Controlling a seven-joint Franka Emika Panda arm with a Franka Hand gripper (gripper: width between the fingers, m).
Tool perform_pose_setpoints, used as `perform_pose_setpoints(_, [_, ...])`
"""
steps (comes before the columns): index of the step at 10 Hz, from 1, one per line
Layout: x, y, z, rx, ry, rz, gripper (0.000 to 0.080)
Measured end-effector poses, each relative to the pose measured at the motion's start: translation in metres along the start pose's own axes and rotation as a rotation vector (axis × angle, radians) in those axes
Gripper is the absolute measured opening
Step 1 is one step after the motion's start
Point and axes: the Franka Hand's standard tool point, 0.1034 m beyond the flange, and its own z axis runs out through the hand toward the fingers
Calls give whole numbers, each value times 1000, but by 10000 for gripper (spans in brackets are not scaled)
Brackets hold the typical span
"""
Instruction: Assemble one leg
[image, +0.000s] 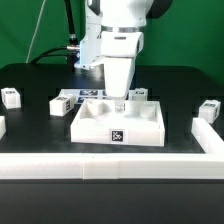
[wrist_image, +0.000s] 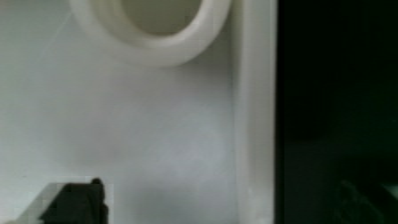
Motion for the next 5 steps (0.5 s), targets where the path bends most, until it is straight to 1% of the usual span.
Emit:
perform_pose_setpoints(1, [0,0,0,0,0,3,650])
perform_pose_setpoints(2, [0,0,0,-1,0,7,623])
perform_pose_setpoints(3, [0,0,0,0,0,7,623])
perform_pose_setpoints(5, [0,0,0,0,0,7,262])
